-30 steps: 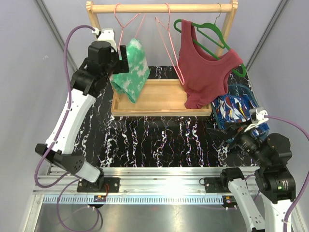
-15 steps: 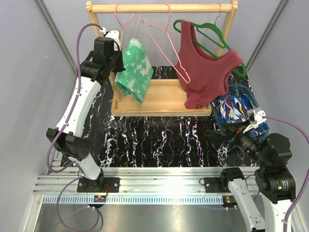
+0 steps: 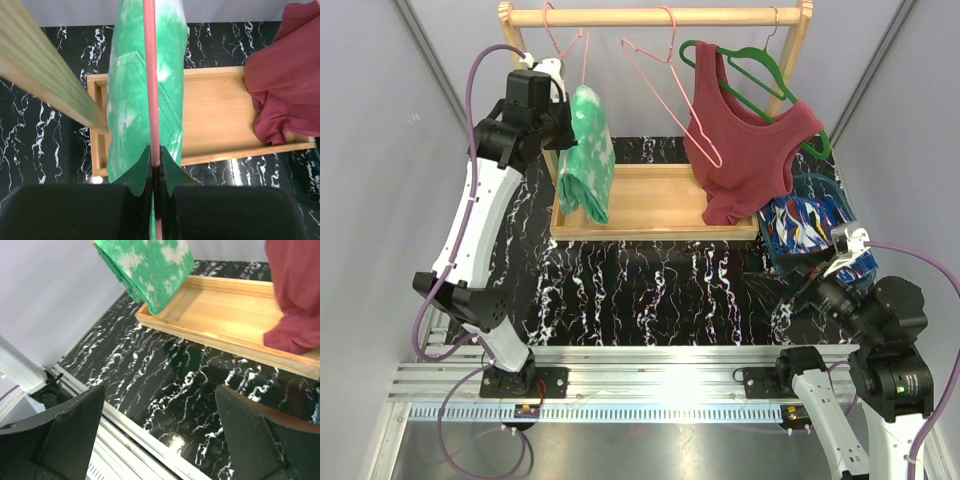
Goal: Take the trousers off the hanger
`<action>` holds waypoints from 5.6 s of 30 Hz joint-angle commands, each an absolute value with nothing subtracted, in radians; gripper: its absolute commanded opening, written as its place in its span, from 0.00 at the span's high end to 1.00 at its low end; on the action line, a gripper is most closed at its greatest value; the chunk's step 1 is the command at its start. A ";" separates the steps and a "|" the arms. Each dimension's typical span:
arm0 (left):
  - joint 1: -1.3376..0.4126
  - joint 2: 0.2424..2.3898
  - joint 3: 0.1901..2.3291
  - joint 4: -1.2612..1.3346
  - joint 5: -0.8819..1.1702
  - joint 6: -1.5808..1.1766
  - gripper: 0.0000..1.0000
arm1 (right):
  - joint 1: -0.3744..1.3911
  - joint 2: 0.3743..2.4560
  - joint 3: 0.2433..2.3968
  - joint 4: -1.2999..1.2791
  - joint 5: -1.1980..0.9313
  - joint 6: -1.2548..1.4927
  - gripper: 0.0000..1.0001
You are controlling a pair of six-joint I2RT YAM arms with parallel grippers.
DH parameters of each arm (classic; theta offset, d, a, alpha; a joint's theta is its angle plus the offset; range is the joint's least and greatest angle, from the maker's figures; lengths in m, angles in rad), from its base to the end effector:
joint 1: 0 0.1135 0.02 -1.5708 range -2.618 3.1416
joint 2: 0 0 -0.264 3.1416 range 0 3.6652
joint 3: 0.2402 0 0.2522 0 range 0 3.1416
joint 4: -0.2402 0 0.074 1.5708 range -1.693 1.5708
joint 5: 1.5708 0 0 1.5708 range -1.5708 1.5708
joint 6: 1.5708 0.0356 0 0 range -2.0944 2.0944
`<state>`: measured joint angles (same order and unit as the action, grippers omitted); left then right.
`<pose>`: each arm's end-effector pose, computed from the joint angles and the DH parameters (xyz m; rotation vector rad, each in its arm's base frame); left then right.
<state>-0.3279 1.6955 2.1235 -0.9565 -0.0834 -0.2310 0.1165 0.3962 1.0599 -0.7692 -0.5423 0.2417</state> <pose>0.3279 -0.1084 0.4765 0.0516 2.1064 -0.2491 0.0340 0.0225 0.4025 -0.3108 1.6841 0.7207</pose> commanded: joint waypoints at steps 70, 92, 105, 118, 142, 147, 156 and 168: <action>-0.954 1.152 1.879 -0.732 -0.634 -0.782 1.00 | 1.292 1.367 1.149 0.431 0.802 -0.322 0.15; -0.979 1.198 1.934 -0.839 -0.609 -0.700 1.00 | 1.261 1.440 1.333 0.516 0.721 -0.649 0.84; -0.980 1.016 1.542 -0.822 -0.603 -0.753 1.00 | 1.117 1.408 1.525 0.397 0.654 -0.716 1.00; -0.980 0.878 1.142 -0.784 -0.600 -0.877 1.00 | 1.104 1.442 1.951 0.237 0.706 -0.836 1.00; -0.980 0.838 1.063 -0.785 -0.643 -0.824 1.00 | 1.103 0.999 1.691 0.898 1.015 -1.752 1.00; -0.980 0.847 1.066 -0.770 -0.627 -0.810 1.00 | 1.103 0.867 1.307 1.066 1.083 -1.831 1.00; -0.980 0.848 1.060 -0.747 -0.597 -0.785 1.00 | 1.095 0.626 0.807 1.230 1.221 -1.778 1.00; -0.980 0.815 1.040 -0.744 -0.575 -0.761 1.00 | 0.589 0.667 0.756 0.189 1.215 -0.667 1.00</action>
<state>-0.9806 0.8425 1.0378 -0.7898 -0.5674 -0.7815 0.6514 0.6434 0.6861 0.3344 1.2705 -0.9379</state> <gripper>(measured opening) 0.027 0.103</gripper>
